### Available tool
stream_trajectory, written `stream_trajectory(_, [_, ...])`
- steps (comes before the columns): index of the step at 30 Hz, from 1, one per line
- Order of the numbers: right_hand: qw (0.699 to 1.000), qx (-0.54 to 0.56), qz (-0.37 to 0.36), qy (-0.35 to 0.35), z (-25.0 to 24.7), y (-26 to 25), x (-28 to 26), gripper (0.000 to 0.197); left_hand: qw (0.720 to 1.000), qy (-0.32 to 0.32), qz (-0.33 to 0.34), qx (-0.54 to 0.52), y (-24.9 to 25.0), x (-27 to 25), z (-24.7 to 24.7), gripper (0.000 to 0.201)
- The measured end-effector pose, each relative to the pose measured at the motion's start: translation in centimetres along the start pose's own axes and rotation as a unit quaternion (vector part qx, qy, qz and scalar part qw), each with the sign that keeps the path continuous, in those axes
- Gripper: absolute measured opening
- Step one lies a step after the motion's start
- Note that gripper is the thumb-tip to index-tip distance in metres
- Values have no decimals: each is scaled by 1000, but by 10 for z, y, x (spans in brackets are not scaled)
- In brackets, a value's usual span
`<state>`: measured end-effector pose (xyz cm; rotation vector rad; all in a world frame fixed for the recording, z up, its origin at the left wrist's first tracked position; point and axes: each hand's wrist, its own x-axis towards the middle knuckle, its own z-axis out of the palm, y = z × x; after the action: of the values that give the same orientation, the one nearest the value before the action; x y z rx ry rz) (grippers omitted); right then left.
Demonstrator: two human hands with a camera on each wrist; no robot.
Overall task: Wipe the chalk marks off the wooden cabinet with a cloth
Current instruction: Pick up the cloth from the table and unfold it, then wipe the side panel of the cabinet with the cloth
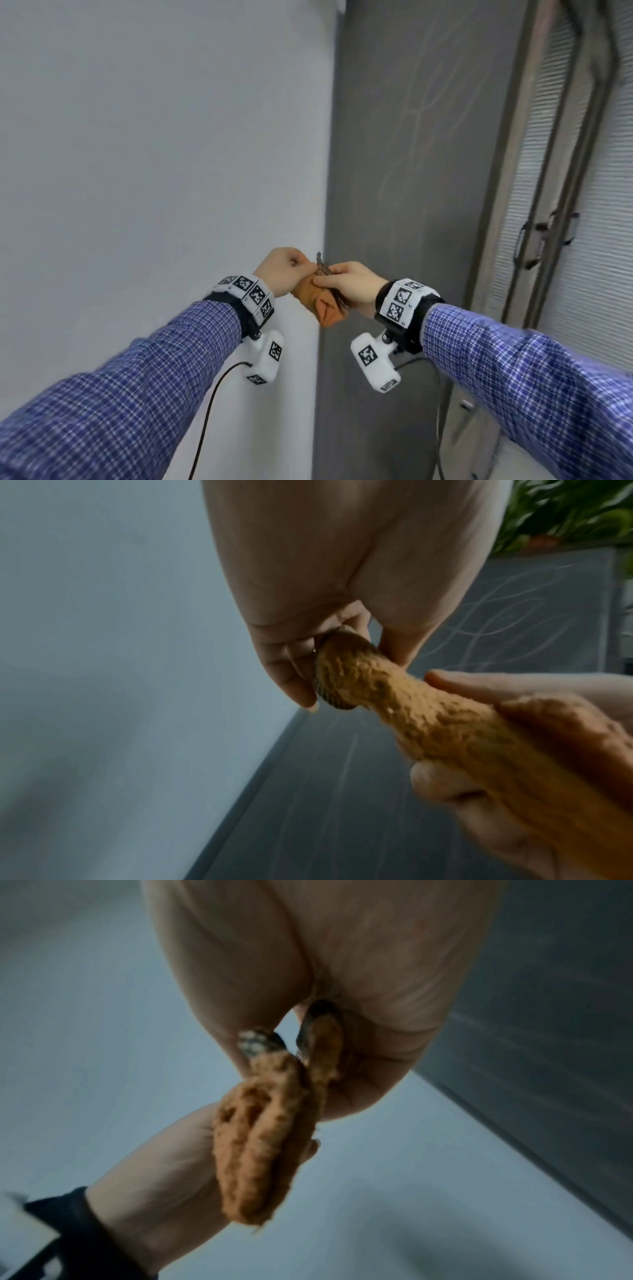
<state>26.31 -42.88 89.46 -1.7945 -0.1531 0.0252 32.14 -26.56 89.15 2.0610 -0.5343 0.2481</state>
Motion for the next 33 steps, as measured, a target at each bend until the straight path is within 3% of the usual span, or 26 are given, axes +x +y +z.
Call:
stream_trajectory(6, [986,-106,-37,122,-52,-83,-6,31,997,-10,81,-17,73,63,-6,15])
stream_trajectory(12, [963,-167,-46,206,-91,-141,-3,18,987,17,141,-69,115,113,7,17])
stream_trajectory(15, [923,-218,-107,299,-113,-177,2,24,982,53,125,-130,119,150,5,22])
stream_trajectory(17, [855,-272,-182,403,-130,-204,0,17,985,77,100,-117,113,174,2,29])
stream_trajectory(18, [806,-318,-216,450,-140,-218,-4,11,987,89,84,-104,108,186,2,31])
stream_trajectory(19, [736,-401,-237,490,-148,-231,-9,11,989,96,64,-92,104,195,1,33])
stream_trajectory(20, [646,-506,-252,514,-158,-242,-12,15,990,100,46,-85,100,204,3,39])
stream_trajectory(21, [556,-598,-261,514,-168,-251,-13,19,991,106,27,-83,97,213,5,49])
stream_trajectory(22, [492,-665,-260,499,-177,-258,-12,21,990,111,12,-82,94,221,8,57])
stream_trajectory(24, [429,-738,-225,469,-198,-262,-2,22,990,120,-6,-68,93,231,14,62])
stream_trajectory(26, [429,-756,-170,465,-210,-249,8,23,990,128,-23,-49,91,240,20,66])
stream_trajectory(28, [461,-752,-153,445,-206,-220,18,27,990,129,-33,-46,89,249,23,70])
stream_trajectory(33, [539,-798,-121,240,-161,-101,56,35,989,125,-60,-44,83,271,24,81])
